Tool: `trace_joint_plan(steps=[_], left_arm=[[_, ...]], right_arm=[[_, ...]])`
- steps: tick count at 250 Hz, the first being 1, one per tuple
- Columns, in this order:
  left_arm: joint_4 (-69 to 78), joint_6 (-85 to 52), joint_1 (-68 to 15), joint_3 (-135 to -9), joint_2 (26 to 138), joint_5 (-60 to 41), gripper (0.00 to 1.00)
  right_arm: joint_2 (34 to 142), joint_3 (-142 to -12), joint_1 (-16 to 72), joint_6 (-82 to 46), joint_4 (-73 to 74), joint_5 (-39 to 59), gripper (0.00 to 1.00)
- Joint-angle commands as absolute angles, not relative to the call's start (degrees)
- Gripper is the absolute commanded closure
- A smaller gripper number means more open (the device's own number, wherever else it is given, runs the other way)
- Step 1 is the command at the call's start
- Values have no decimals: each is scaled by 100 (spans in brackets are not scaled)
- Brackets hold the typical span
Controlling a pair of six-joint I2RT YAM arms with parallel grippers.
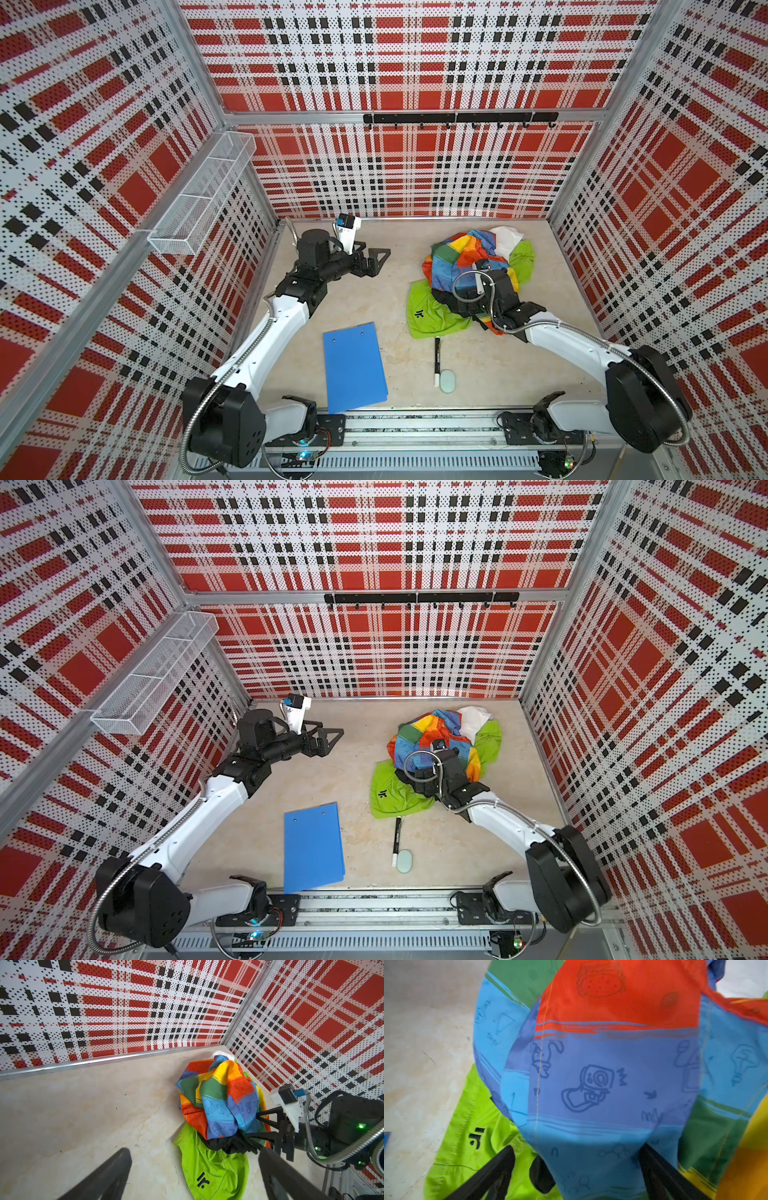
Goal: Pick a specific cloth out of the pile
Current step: 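Grasp the rainbow cloth in the pile with the right gripper while raising the left arm, then lift the rainbow cloth with the right gripper and pull it farther from the robot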
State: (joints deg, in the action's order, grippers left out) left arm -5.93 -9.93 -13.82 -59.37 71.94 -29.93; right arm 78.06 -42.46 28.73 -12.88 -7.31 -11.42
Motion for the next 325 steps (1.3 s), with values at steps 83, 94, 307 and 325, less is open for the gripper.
trace_joint_plan(steps=[83, 94, 307, 325], left_arm=[[-539, -998, -1345, -5863, 6917, -3094, 1], [-534, -996, -1350, -5858, 6904, -3080, 1], [-480, -1004, -1365, -5806, 6916, -3015, 1], [-495, -975, -1404, -5792, 6925, -2984, 1]], right_arm=[[9693, -5324, 3103, -1446, -1531, -2792, 0], [9821, -5373, 3103, -1450, -1503, -2810, 3], [9419, -8111, 2008, -32, -1799, -3034, 96], [9561, -8456, 1965, 67, -1854, -2962, 96]])
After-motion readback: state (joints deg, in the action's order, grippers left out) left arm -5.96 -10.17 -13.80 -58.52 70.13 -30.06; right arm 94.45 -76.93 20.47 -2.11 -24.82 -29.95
